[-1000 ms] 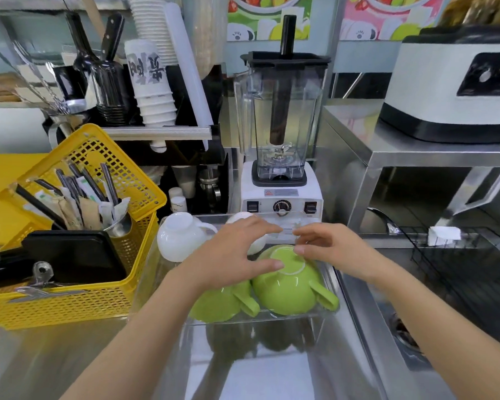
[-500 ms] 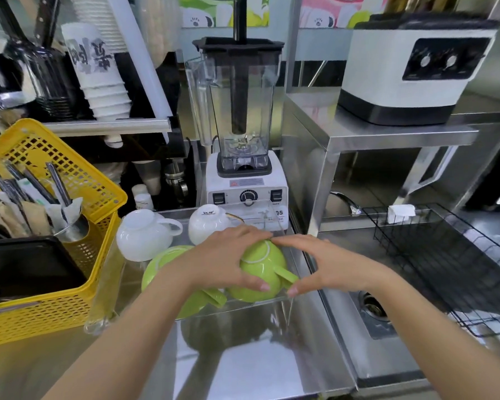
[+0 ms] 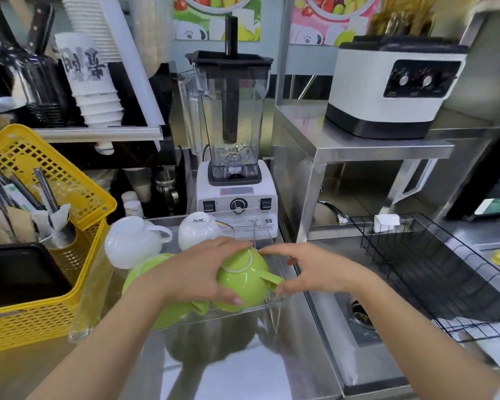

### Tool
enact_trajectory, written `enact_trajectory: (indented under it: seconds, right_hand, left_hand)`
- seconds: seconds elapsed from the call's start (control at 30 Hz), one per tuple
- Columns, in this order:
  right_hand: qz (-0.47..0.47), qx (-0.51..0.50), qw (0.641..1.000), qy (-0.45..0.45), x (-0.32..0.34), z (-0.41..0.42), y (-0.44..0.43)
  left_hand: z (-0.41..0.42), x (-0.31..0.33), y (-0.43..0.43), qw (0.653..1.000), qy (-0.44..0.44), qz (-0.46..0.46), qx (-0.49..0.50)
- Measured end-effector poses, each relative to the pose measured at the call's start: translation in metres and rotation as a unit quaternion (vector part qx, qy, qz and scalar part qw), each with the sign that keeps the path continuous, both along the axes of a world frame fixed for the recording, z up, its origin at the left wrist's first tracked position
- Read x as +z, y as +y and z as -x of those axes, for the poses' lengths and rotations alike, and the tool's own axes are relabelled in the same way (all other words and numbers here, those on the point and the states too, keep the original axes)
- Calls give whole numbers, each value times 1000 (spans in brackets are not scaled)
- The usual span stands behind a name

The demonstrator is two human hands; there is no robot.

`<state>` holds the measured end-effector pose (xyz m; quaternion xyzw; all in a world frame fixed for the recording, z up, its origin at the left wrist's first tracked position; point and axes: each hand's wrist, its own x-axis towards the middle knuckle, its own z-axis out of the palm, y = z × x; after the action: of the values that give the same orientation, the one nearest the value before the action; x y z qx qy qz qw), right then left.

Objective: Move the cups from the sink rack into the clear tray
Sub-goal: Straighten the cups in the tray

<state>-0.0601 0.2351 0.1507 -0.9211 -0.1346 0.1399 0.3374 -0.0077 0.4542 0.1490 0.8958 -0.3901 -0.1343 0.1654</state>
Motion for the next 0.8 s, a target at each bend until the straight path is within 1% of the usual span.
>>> enact_trajectory:
  seconds: [0.1, 0.3, 0.6, 0.73, 0.8]
  right_hand:
    - [10, -3, 1000, -9, 0, -3, 2]
    - [-9, -23, 1000, -17, -5, -11, 0]
    - [14, -57, 997, -56, -15, -21, 1]
    - [15, -58, 997, -47, -15, -23, 1]
    - [7, -53, 998, -38, -11, -22, 2]
  left_hand:
    - [1, -1, 5, 1000, 1, 5, 14]
    - [-1, -2, 14, 999, 0, 3, 38]
    - [-4, -8, 25, 997, -7, 5, 70]
    - [-4, -9, 26, 997, -11, 5, 70]
    - [-3, -8, 27, 997, -11, 28, 69]
